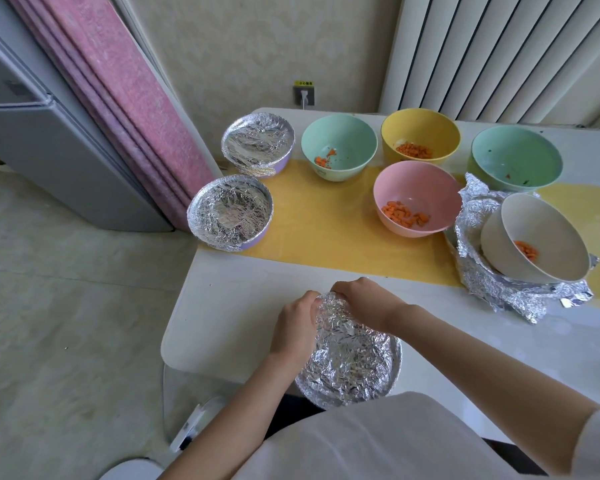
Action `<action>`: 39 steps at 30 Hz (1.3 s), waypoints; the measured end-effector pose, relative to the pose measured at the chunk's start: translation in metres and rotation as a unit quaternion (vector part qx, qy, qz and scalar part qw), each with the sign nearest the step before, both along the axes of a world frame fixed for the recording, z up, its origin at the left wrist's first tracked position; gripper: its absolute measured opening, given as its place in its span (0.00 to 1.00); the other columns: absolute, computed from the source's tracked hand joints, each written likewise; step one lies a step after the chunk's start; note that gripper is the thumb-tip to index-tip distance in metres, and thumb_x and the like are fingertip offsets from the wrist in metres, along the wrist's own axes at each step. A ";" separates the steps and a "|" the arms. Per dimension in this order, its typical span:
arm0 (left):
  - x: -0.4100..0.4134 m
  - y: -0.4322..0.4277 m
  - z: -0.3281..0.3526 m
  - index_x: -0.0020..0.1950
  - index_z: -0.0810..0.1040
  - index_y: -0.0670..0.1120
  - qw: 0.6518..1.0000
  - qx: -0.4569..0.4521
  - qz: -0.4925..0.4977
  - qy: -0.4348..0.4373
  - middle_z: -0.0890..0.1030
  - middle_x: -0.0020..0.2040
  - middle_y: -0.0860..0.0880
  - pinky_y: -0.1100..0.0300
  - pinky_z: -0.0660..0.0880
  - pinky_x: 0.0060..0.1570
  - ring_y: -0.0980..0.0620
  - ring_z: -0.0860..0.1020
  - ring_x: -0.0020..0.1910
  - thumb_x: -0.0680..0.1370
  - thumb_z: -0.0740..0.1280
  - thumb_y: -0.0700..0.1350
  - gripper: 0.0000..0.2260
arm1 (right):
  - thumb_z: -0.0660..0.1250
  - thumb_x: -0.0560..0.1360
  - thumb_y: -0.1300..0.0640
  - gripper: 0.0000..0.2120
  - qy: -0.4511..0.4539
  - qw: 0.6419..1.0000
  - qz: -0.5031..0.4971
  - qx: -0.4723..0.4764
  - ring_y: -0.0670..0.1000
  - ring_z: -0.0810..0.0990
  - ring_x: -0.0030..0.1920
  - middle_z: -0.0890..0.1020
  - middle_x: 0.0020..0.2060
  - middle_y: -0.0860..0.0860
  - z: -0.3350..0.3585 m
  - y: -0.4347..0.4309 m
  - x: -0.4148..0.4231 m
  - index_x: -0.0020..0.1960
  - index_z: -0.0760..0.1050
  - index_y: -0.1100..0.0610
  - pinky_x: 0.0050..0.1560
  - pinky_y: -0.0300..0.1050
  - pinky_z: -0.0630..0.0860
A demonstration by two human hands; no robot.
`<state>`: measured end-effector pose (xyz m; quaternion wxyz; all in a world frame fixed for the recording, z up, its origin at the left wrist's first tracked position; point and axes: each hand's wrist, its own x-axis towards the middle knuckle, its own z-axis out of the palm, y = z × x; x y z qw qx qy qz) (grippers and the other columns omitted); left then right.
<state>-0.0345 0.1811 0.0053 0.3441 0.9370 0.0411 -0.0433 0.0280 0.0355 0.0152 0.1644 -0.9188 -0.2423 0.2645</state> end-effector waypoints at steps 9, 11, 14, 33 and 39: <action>-0.005 0.001 0.002 0.58 0.77 0.42 0.997 -0.054 0.054 -0.017 0.81 0.42 0.41 0.63 0.62 0.36 0.45 0.74 0.37 0.80 0.57 0.38 0.11 | 0.55 0.76 0.68 0.15 -0.029 0.997 -0.057 0.044 0.57 0.79 0.49 0.81 0.51 0.54 -0.008 -0.008 -0.010 0.59 0.72 0.57 0.47 0.51 0.75; -0.007 0.001 0.002 0.57 0.78 0.41 0.997 -0.043 0.058 -0.020 0.80 0.40 0.41 0.61 0.63 0.35 0.43 0.75 0.37 0.80 0.58 0.37 0.11 | 0.56 0.77 0.68 0.19 -0.030 0.996 -0.058 0.064 0.55 0.79 0.52 0.80 0.55 0.53 -0.008 -0.007 -0.013 0.64 0.70 0.56 0.51 0.50 0.75; -0.009 0.001 0.002 0.57 0.78 0.42 0.998 -0.025 0.045 -0.023 0.81 0.40 0.41 0.56 0.68 0.37 0.41 0.77 0.39 0.80 0.58 0.37 0.10 | 0.57 0.75 0.70 0.19 -0.023 0.993 -0.076 0.082 0.56 0.80 0.47 0.82 0.49 0.56 -0.005 -0.011 -0.017 0.62 0.73 0.56 0.47 0.48 0.75; -0.036 0.007 0.003 0.65 0.73 0.44 0.996 -0.013 0.089 -0.017 0.81 0.53 0.44 0.53 0.74 0.49 0.44 0.79 0.50 0.77 0.58 0.30 0.20 | 0.56 0.78 0.66 0.16 0.000 0.992 -0.114 0.053 0.57 0.79 0.50 0.82 0.50 0.57 0.001 -0.009 -0.029 0.63 0.73 0.57 0.48 0.44 0.71; -0.032 0.019 0.007 0.63 0.76 0.43 0.997 -0.022 0.070 -0.025 0.82 0.47 0.45 0.56 0.74 0.45 0.47 0.79 0.43 0.76 0.59 0.30 0.18 | 0.55 0.81 0.59 0.16 -0.002 0.997 -0.062 0.048 0.56 0.77 0.60 0.78 0.61 0.55 0.017 0.018 -0.023 0.68 0.69 0.58 0.59 0.48 0.71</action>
